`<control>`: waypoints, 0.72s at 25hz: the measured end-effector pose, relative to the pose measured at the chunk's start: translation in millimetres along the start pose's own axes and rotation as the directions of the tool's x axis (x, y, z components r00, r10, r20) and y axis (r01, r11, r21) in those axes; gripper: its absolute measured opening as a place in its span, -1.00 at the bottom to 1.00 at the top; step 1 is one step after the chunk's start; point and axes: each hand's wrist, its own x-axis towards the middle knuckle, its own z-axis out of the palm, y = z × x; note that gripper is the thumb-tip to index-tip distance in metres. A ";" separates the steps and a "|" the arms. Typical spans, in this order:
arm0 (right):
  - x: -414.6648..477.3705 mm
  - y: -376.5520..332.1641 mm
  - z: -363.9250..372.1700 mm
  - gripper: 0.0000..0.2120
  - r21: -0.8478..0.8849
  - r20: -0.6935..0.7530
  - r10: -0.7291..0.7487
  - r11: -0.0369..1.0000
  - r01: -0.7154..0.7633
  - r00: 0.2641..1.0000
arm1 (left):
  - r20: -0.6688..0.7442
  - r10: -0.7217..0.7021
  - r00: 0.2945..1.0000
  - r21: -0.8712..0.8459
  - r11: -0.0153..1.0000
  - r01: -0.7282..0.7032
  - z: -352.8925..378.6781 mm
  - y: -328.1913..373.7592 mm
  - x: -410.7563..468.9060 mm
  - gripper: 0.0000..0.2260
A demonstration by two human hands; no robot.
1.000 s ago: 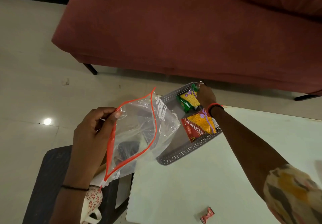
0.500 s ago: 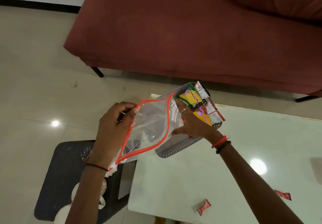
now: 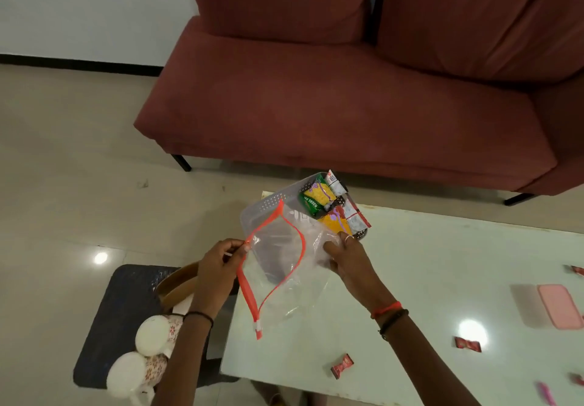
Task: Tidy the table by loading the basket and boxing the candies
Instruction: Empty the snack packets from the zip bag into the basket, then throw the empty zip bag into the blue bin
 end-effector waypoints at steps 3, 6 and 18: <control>-35.3 -9.6 -2.2 -0.72 0.255 0.012 0.099 0.962 -0.099 0.995 | 0.164 -0.139 0.977 -0.135 0.977 0.162 16.1 -2.1 -28.7 -0.77; -70.0 -15.4 -4.3 -0.75 0.448 0.136 0.218 0.857 -0.256 0.967 | 0.433 -0.164 0.887 -0.343 0.879 0.331 30.4 -2.8 -63.8 -0.63; -177.0 -9.0 -50.8 -0.79 -0.163 -0.015 0.099 0.982 -0.100 0.995 | 0.108 0.017 0.994 -0.077 0.997 -0.009 40.0 21.2 -177.2 -0.62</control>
